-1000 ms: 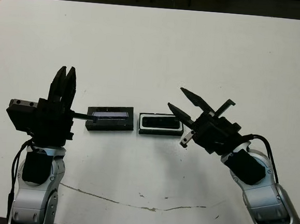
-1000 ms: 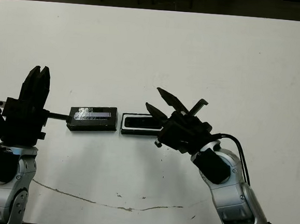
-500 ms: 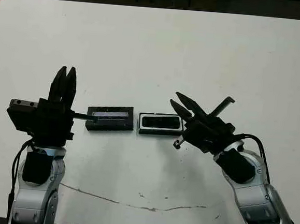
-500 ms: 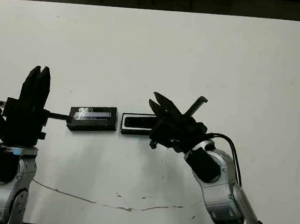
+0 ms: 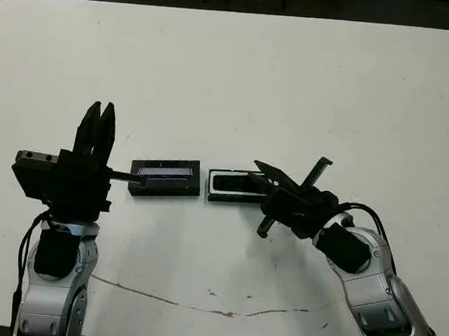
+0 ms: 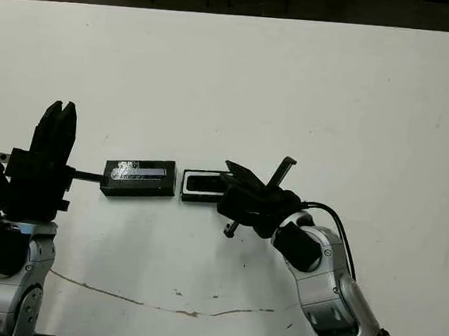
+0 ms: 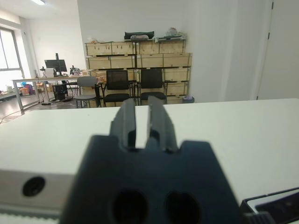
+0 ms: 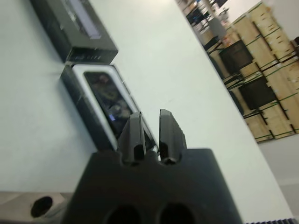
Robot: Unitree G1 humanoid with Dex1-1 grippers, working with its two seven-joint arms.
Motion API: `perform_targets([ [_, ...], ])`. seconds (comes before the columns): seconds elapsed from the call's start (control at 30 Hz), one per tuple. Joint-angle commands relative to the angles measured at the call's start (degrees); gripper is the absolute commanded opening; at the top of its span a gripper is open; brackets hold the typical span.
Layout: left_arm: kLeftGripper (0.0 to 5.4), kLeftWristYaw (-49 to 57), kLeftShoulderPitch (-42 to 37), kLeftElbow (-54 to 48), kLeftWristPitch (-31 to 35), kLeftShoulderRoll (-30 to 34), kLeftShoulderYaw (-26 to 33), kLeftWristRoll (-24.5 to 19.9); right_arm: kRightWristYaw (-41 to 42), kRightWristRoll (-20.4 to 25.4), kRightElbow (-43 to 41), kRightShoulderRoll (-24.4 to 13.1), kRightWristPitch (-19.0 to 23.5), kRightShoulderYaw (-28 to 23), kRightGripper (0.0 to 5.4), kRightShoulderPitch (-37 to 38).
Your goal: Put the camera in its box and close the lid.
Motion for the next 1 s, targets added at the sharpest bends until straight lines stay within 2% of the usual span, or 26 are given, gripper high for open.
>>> perform_targets([
  [0.03, 0.00, -0.07, 1.02, 0.68, 0.56, 0.67, 0.46, 0.18, 1.45, -1.28, 1.28, -1.67, 1.35, 1.03, 0.01, 1.05],
  [0.13, 0.00, 0.11, 1.11, 0.38, 1.17, 0.63, 0.54, 0.25, 2.27, -3.05, 0.59, -2.54, 2.36, 1.65, 0.01, 1.07],
  [0.27, 0.00, -0.08, 1.03, 0.61, 0.74, 0.81, 0.57, 0.43, 2.40, -2.18, 0.24, -2.43, 2.66, 0.93, 0.01, 1.65],
  [0.37, 0.00, -0.14, 0.95, 0.66, 0.53, 0.91, 0.56, 0.61, 0.51, -0.02, 0.63, -1.84, 0.61, -0.74, 0.01, 2.67],
  [0.5, 0.00, -0.11, 0.91, 0.34, 0.90, 0.94, 0.55, 0.67, -1.81, 4.28, -1.46, 0.41, 0.94, -4.53, 0.01, 4.00],
  [0.63, 0.00, -0.24, 0.64, 0.23, 1.10, 1.15, 0.72, 0.53, -5.92, 11.65, -4.07, 4.03, -2.24, -10.81, 0.01, 4.97],
  [0.7, 0.00, -0.34, 0.42, 0.25, 1.18, 1.24, 0.73, 0.42, -6.84, 16.64, -4.32, 5.65, -4.39, -13.75, 0.01, 4.99],
  [0.8, 0.00, -0.40, 0.19, 0.20, 1.54, 1.26, 0.71, 0.03, -6.69, 24.39, -4.94, 7.57, -4.98, -17.46, 0.01, 4.44],
  [0.9, 0.00, -0.50, -0.01, -0.55, 2.75, 1.59, 0.88, -0.43, -5.15, 35.47, -6.30, 8.77, -0.19, -21.65, 0.01, 2.88],
  [1.0, 0.00, -0.93, -0.53, -1.63, 4.25, 2.60, 1.77, -0.97, -4.74, 43.05, -7.89, 7.99, 4.58, -24.74, 0.01, 1.60],
])
